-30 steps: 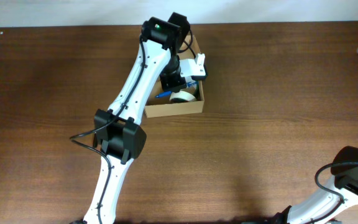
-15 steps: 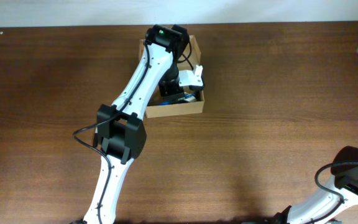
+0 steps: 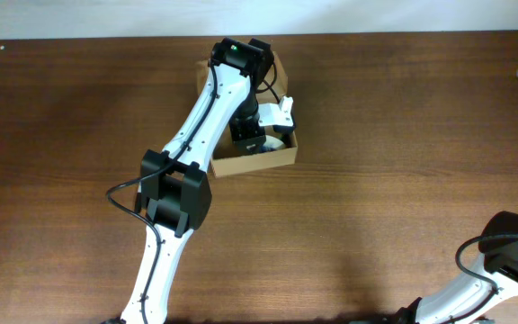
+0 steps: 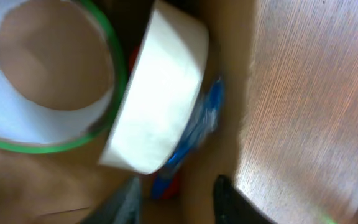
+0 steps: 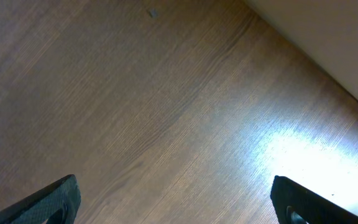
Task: Pack container
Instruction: 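Carry the blue pen into the box and release it, then return the left gripper down onto the black marker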
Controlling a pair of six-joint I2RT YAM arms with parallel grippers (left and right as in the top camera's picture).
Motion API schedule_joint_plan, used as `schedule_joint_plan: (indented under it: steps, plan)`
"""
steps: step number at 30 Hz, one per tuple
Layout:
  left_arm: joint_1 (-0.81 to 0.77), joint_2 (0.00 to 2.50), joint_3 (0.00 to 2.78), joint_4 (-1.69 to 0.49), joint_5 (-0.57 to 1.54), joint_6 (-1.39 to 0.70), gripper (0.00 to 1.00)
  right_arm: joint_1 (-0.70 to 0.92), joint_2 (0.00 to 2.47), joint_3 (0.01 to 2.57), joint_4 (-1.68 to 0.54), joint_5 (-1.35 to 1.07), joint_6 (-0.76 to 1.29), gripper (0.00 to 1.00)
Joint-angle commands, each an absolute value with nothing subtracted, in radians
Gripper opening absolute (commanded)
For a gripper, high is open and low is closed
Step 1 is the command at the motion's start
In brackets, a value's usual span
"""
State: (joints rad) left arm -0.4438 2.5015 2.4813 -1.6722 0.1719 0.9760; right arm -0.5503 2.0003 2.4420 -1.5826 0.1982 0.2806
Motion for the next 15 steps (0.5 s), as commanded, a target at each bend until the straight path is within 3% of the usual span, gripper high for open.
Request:
schedule_joint_plan:
  steps: [1, 9, 15]
  plan:
    - [-0.445, 2.506, 2.472, -1.666, 0.187, 0.959, 0.47, -0.550, 2.004, 2.437, -1.582, 0.211, 0.277, 0.99]
    - [-0.445, 2.498, 2.472, -1.649, 0.160, 0.915, 0.50, -0.550, 2.004, 2.437, -1.582, 0.211, 0.277, 0.99]
    - [-0.429, 2.374, 2.472, -1.552, 0.015, 0.751, 0.54, -0.550, 2.004, 2.437, -1.582, 0.211, 0.277, 0.99]
